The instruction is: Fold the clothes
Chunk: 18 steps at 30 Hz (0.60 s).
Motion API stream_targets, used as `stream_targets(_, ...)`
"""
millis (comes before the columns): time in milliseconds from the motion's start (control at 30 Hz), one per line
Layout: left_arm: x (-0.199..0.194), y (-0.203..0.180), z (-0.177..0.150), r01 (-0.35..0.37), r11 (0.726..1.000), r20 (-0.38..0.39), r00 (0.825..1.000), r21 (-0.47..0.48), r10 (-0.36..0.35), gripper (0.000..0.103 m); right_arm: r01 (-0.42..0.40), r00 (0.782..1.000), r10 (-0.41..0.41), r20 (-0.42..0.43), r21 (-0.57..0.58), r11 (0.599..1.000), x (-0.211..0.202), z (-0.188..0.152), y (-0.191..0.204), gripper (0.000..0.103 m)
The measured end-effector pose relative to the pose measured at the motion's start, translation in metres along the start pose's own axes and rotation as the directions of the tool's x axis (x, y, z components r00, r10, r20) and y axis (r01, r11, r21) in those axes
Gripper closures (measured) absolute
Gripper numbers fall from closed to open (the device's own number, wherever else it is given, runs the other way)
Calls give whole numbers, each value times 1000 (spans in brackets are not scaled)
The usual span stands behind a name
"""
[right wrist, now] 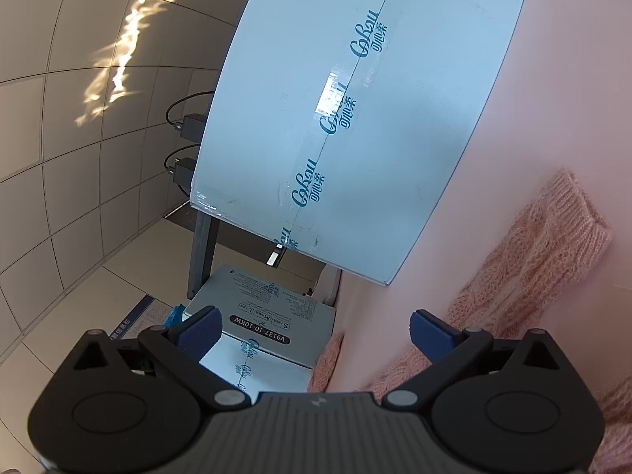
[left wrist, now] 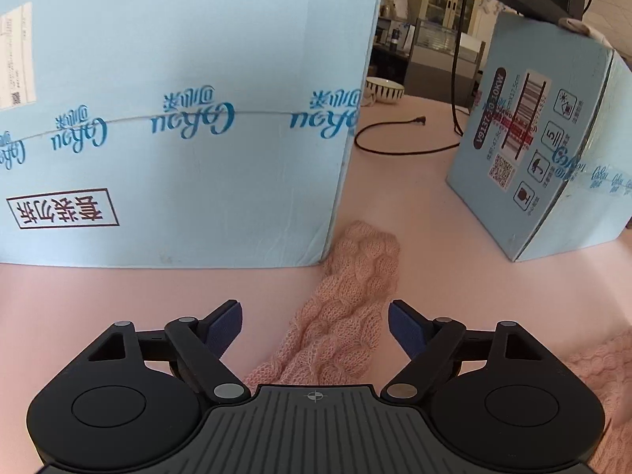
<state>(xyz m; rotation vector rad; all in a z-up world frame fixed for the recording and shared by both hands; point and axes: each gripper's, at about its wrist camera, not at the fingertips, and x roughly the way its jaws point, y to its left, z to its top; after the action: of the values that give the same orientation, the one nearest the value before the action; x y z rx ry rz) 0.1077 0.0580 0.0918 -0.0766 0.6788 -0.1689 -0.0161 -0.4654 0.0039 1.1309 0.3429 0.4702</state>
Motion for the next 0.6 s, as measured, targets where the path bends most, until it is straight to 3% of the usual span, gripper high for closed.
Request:
stream_targets(67,-28,7,1,-45,999,56,997,-25,47,8,-29,999,28,-15,-66,997,2,-3,4,0)
stream_targets(167,-74,25,-10,-42,997,169,984,-63,52,3,-30,999,23,-43,-185,982,8,-10,12,0)
stream_targets(267,-108,54,-38,70,988,222,974,-138,-38,0,15,999,-28,-32,-356,935,9,-25,31,0)
stream_targets(367,-119,91,-79,205,939,183,970,-276,-158,0,-1,1000,-2,-5,-503,864,2,-52,58,0)
stream_targets(433,-121,110,-110,215,911,163,972,-352,-167,0,-41,997,-7,-77,-597,801,3,-78,81,0)
stream_targets(500,-121,128,-139,200,893,160,976,-404,-146,0,-128,984,3,-178,-695,708,2,-111,105,0)
stream_targets(567,-120,145,-165,161,887,173,980,-432,-94,0,-261,951,32,-307,-746,613,-1,-146,127,0)
stream_targets(600,-117,152,-176,157,877,190,979,-454,-77,0,-346,919,47,-391,-744,572,-2,-165,138,0)
